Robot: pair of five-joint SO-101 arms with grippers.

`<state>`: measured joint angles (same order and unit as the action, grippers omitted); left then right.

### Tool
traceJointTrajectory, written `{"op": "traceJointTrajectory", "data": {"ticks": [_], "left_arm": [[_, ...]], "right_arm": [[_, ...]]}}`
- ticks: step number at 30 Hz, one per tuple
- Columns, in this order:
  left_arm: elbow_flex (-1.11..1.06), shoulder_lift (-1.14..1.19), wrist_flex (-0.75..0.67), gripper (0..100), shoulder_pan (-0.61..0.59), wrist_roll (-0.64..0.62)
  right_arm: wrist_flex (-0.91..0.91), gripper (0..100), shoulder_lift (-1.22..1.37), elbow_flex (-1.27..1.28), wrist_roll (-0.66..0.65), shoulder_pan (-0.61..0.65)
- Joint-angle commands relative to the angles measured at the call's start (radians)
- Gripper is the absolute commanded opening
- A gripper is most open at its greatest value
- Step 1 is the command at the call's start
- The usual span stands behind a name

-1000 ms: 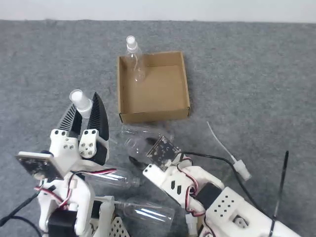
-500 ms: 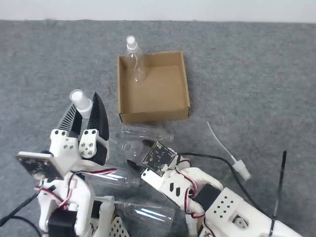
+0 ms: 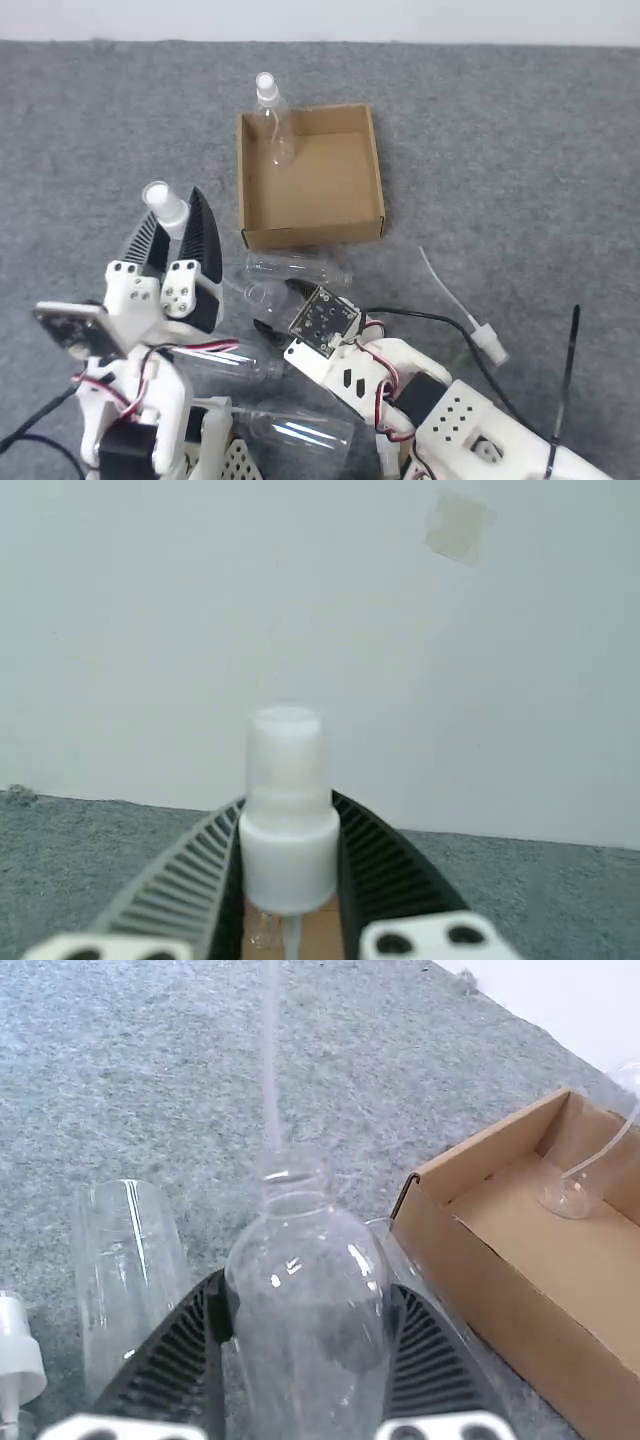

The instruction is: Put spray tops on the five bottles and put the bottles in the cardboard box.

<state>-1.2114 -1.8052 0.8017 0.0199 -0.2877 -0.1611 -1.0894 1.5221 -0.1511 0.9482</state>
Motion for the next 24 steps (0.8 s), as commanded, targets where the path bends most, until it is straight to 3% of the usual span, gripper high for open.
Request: {"op": "traceJointTrajectory", "data": {"ticks": [1, 12, 24], "left_arm": [[-0.01, -0.023, -0.028, 1, 0.041, -0.009], [-0.018, -0.023, -0.015, 1, 0.052, -0.009], [-0.038, -0.023, 0.012, 1, 0.146, 0.032]], "right_arm": [[0.027, 0.7, -0.024, -0.017, -0.012, 0.01], [0.033, 0.9, -0.028, -0.017, -0.012, 0.005], [0.033, 1.0, -0.028, -0.017, -0.011, 0.004]]}}
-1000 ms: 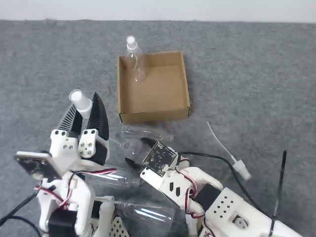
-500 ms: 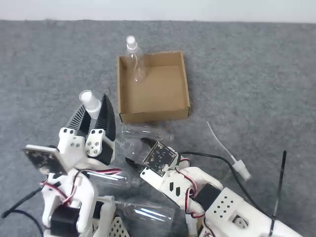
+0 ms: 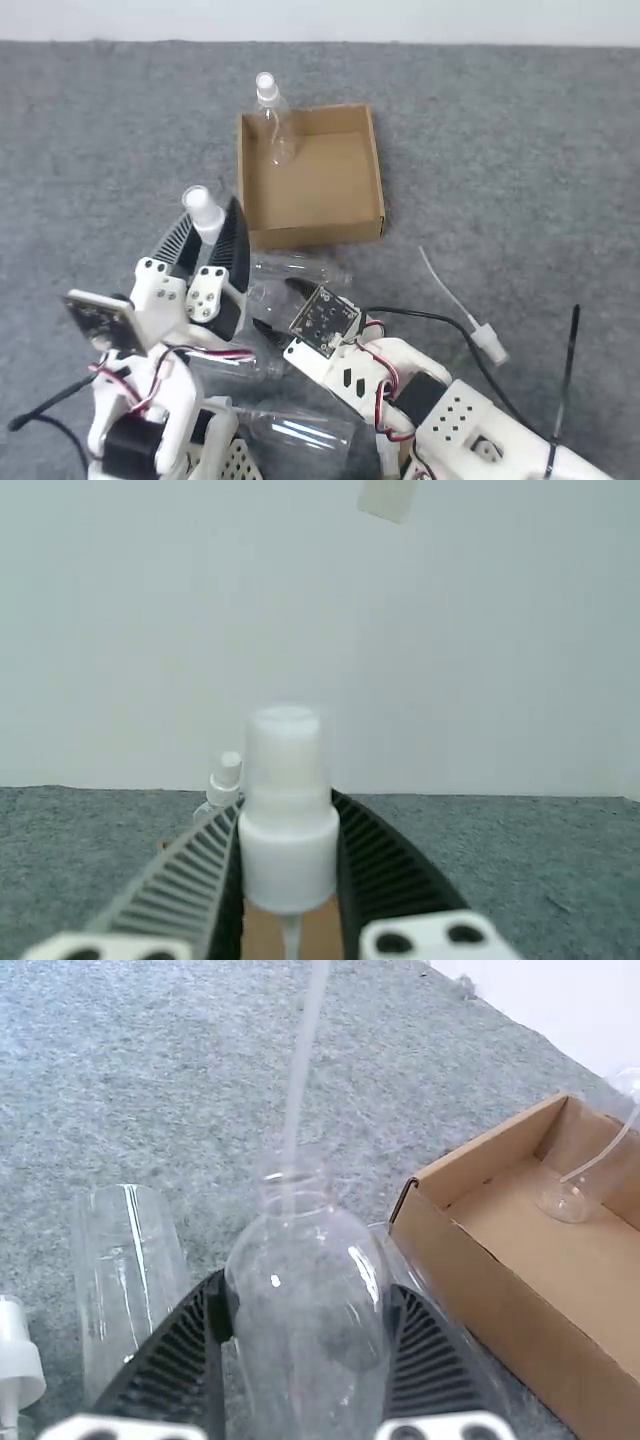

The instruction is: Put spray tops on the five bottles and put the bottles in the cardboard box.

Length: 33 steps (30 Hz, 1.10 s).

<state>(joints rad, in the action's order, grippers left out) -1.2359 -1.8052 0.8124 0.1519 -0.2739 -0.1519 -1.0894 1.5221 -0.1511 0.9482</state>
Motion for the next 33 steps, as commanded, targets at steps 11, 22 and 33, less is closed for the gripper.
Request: {"op": "traceJointTrajectory", "data": {"ticks": [11, 22, 33], "left_arm": [[-0.047, -0.023, -0.002, 1, 0.144, 0.097], [-0.058, -0.023, 0.025, 1, 0.143, 0.1], [-0.059, -0.023, 0.038, 1, 0.153, 0.126]], "right_arm": [[0.025, 1.0, -0.03, -0.025, 0.107, -0.076], [0.025, 1.0, -0.03, -0.023, 0.121, -0.077], [0.084, 1.1, -0.14, 0.023, 0.121, -0.077]]}}
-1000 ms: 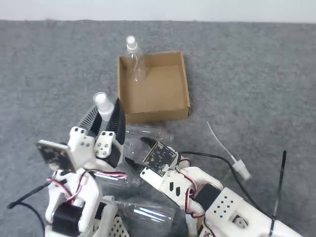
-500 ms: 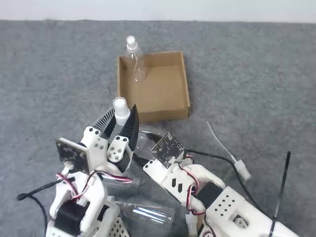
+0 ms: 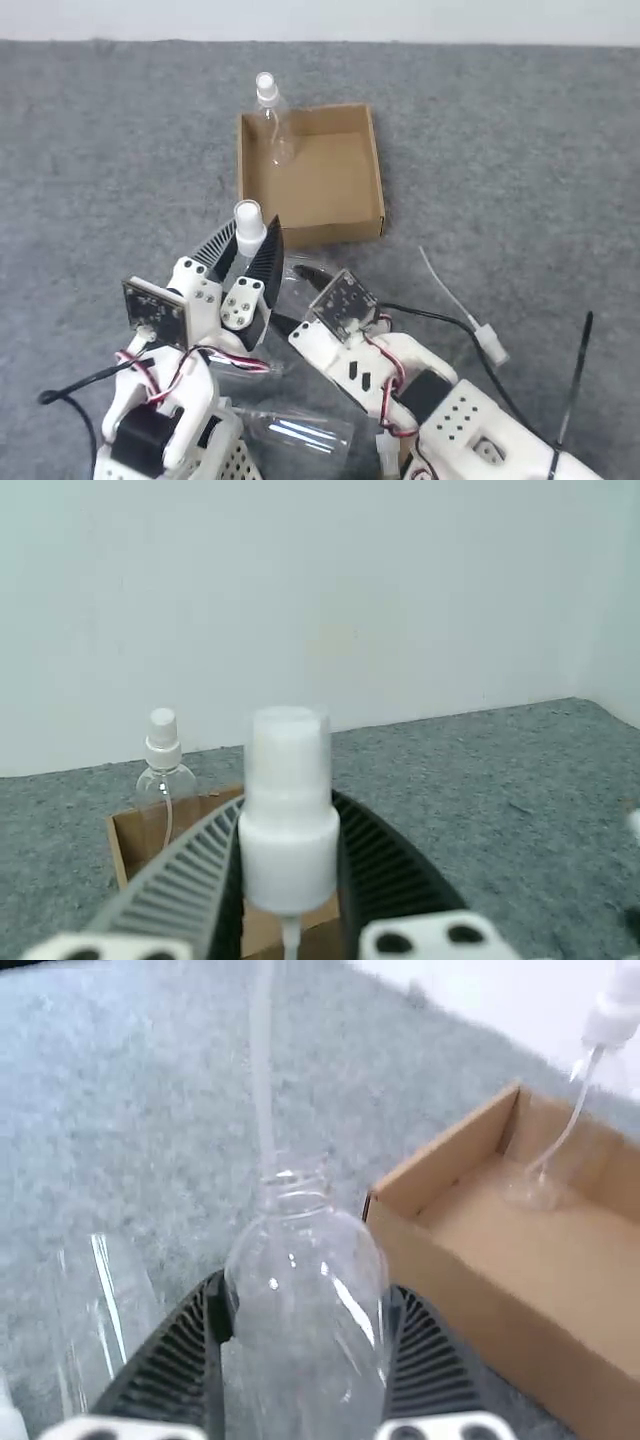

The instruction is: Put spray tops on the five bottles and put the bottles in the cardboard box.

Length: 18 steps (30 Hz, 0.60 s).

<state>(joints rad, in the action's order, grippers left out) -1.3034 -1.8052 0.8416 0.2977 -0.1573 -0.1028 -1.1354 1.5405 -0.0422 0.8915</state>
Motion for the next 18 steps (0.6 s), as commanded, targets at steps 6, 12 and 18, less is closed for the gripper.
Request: {"op": "traceJointTrajectory", "data": {"ticks": [6, 12, 18], "left_arm": [[-0.018, -0.023, 0.005, 1, 0.041, 0.011], [-0.019, -0.023, 0.005, 1, 0.081, 0.025], [-0.022, -0.023, 0.005, 1, 0.083, 0.038]], "right_arm": [[0.022, 1.0, -0.262, 0.068, 0.012, -0.021], [0.021, 1.0, -0.343, 0.106, 0.012, -0.067], [0.021, 1.0, -0.357, 0.106, 0.014, -0.114]]}}
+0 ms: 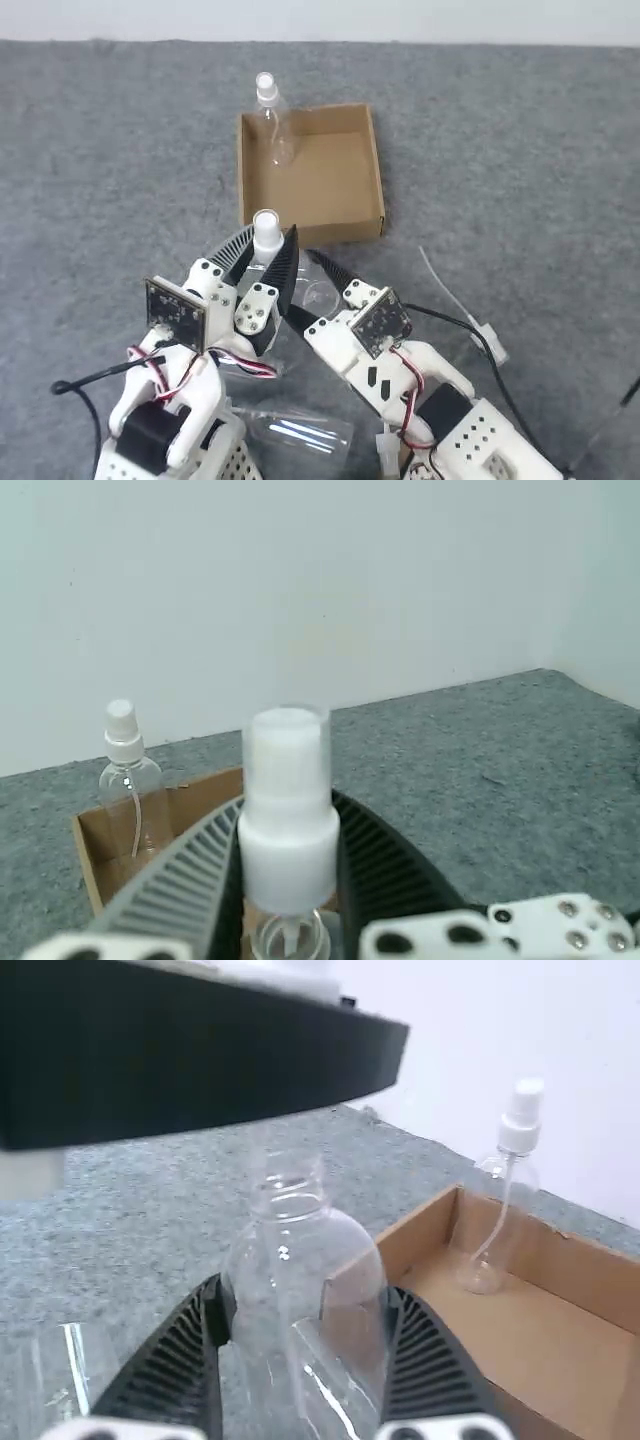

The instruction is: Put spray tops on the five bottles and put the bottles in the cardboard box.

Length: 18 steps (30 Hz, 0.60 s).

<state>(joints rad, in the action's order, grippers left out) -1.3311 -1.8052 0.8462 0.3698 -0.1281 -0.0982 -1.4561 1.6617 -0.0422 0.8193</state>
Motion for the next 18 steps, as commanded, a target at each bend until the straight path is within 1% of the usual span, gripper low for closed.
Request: {"op": "traceJointTrajectory", "data": {"ticks": [1, 6, 14, 18], "left_arm": [[0.001, -0.023, -0.002, 2, 0.011, 0.009], [-0.004, -0.023, 0.006, 10, 0.009, 0.011], [0.004, -0.023, 0.006, 16, 0.002, 0.003], [0.013, -0.023, 0.0, 16, 0.002, 0.003]], "right_arm": [[0.016, 1.0, -0.036, -0.015, 0.014, -0.041], [0.018, 1.0, -0.036, -0.015, 0.014, -0.041], [0.016, 1.0, -0.036, -0.014, 0.014, -0.044], [0.018, 1.0, -0.038, 0.002, 0.014, -0.042]]}}
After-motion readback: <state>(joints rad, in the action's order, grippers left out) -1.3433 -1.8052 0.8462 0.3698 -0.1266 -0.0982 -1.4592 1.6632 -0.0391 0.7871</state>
